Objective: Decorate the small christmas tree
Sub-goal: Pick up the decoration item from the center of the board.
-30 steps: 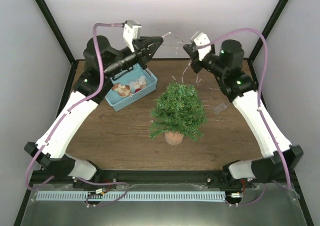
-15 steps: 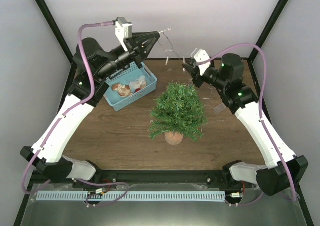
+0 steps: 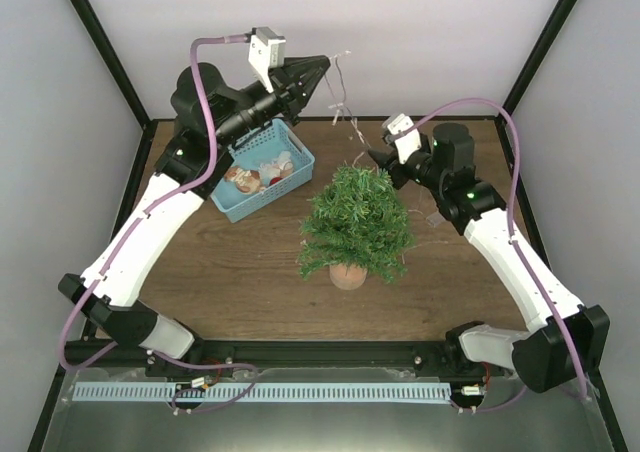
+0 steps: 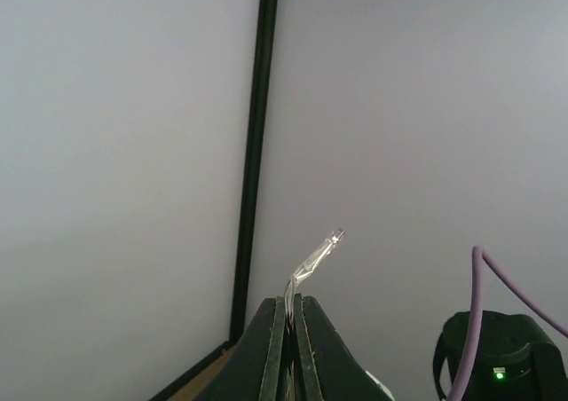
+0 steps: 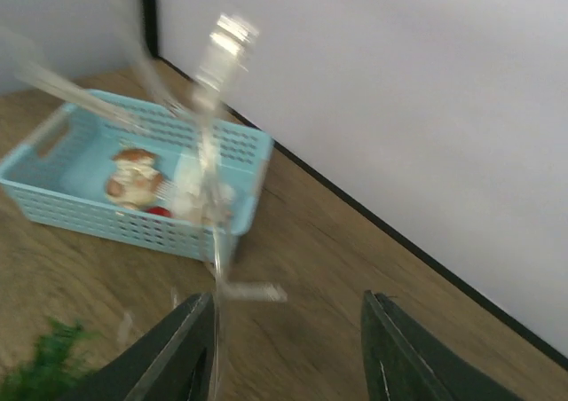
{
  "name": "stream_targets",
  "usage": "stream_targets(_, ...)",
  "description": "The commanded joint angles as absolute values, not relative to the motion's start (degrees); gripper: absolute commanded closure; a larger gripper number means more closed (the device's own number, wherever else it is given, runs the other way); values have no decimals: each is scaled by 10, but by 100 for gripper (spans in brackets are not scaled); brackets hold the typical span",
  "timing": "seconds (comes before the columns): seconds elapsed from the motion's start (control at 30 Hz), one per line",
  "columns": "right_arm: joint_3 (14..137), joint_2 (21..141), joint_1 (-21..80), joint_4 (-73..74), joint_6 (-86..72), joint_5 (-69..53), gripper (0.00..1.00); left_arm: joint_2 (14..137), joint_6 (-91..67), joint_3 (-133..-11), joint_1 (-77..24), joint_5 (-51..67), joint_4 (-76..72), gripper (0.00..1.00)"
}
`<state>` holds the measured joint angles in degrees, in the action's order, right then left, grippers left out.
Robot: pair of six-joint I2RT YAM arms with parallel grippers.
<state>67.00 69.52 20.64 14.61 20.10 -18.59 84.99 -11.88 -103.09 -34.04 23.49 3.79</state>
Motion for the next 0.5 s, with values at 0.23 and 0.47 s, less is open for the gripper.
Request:
stream_targets(0.23,611,675,110,258,128,-93,48,892,-73,-1097,-338,171,25,96)
stream_targets(0.47,546,670,87,242,151,-126,48,914,-77,-1103,-338,169,22,96)
